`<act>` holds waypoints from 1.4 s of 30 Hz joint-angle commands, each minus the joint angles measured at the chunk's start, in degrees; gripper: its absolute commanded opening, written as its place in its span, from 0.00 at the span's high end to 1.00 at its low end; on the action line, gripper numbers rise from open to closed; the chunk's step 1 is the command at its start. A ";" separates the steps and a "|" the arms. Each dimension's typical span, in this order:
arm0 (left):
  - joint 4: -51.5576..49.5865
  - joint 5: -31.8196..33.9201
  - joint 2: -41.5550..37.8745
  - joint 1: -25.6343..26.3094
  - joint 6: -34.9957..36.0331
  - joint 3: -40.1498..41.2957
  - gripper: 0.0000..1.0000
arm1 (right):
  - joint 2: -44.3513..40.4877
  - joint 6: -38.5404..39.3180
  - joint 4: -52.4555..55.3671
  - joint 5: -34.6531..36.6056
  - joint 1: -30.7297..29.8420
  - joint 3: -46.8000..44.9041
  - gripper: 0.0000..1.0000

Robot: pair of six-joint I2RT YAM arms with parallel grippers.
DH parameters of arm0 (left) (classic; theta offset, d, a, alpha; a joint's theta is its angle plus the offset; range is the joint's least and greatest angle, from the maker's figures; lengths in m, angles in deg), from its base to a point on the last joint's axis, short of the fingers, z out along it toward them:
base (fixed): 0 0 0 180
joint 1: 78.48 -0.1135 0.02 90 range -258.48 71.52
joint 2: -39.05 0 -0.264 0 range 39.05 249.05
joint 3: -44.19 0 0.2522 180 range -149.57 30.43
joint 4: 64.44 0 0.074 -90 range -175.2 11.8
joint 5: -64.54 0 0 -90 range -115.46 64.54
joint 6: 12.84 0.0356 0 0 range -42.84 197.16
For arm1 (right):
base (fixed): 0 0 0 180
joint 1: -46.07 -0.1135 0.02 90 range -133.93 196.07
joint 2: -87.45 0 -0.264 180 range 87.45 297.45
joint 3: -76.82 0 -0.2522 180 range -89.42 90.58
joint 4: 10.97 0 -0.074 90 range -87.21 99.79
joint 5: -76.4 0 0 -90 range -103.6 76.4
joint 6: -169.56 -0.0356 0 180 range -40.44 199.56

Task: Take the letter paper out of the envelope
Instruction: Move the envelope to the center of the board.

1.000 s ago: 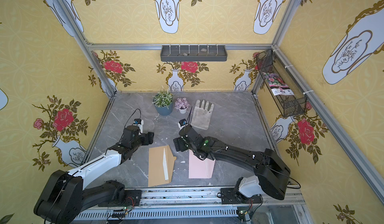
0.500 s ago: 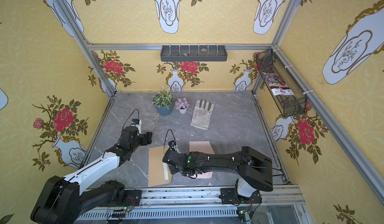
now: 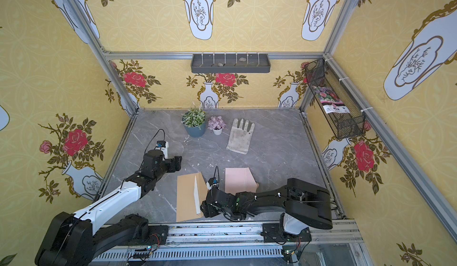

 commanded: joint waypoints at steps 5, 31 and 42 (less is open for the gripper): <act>0.09 0.75 0.09 -0.03 0.42 0.39 0.14 | 5.40 -3.16 -19.58 -2.96 5.01 -4.65 0.41; 0.16 -0.55 0.49 -0.01 1.02 0.01 0.14 | 4.83 4.44 -14.66 -7.38 19.48 2.23 1.00; 1.22 -2.64 0.57 -0.03 1.08 0.57 0.15 | 18.60 4.13 -27.29 -25.79 30.32 8.17 0.96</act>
